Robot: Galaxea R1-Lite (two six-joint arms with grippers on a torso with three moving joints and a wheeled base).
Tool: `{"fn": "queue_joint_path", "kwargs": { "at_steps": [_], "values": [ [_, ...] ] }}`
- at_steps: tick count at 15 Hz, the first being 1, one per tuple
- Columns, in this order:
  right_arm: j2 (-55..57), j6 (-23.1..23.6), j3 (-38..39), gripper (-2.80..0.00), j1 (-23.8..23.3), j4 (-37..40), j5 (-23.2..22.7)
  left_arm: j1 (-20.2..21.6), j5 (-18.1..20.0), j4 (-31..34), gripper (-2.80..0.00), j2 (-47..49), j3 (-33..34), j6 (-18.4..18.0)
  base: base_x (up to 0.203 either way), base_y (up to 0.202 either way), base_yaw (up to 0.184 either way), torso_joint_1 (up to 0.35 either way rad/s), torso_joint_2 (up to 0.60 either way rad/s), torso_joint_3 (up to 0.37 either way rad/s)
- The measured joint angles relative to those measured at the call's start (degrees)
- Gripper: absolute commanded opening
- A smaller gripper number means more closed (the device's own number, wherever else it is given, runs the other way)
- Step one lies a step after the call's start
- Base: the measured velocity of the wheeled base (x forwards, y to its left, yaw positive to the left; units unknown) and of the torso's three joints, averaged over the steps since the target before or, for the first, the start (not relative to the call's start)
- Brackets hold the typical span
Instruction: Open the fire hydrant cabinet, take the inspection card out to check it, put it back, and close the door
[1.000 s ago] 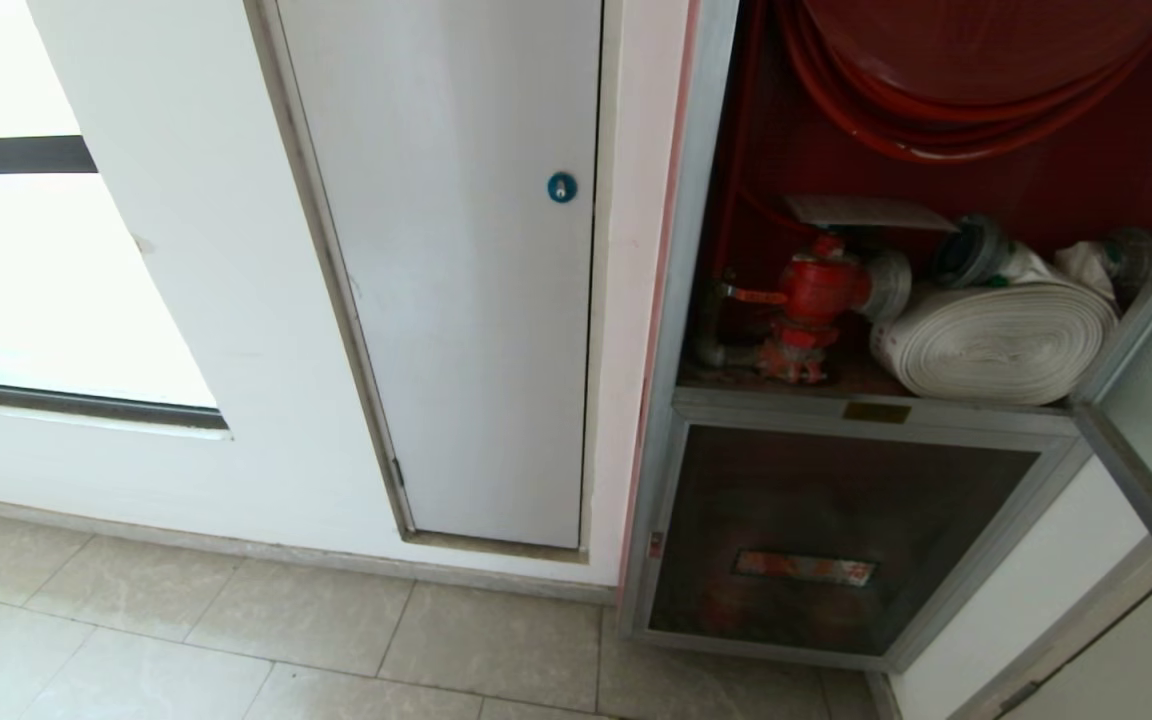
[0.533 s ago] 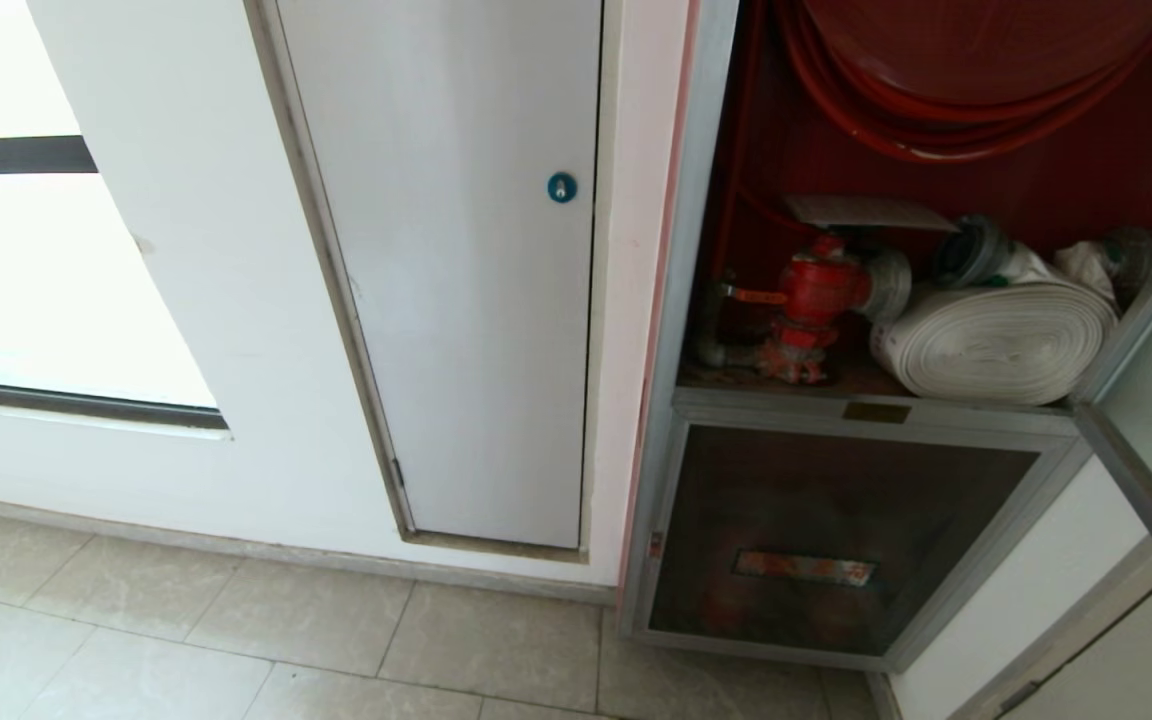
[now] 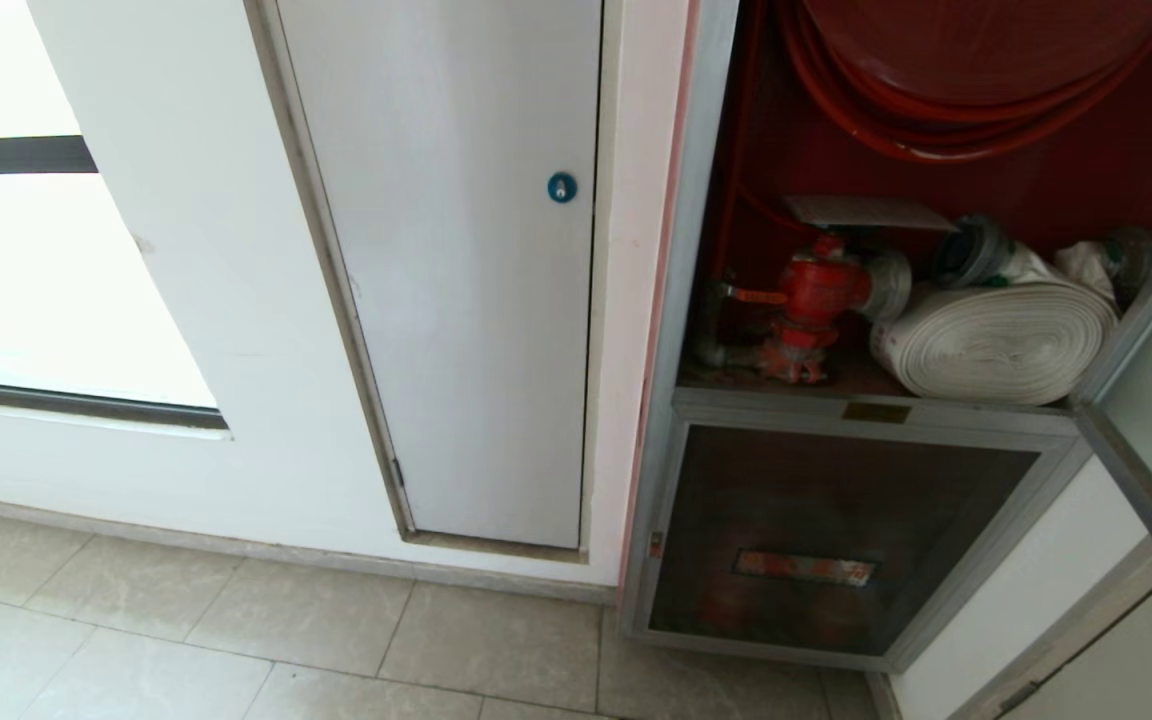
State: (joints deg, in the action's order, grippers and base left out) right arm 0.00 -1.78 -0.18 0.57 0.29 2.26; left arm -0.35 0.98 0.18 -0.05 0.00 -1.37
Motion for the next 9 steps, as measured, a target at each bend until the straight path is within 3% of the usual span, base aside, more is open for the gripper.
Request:
{"fn": "queue_joint_path", "kwargs": {
  "at_steps": [9],
  "values": [
    [0.0,-0.6,0.0,-2.8,0.0,0.0,0.0,0.0,0.0,0.0,-2.8,0.0,0.0,0.0,0.0,0.0,0.0,0.0,0.0,0.0]
  ]
}}
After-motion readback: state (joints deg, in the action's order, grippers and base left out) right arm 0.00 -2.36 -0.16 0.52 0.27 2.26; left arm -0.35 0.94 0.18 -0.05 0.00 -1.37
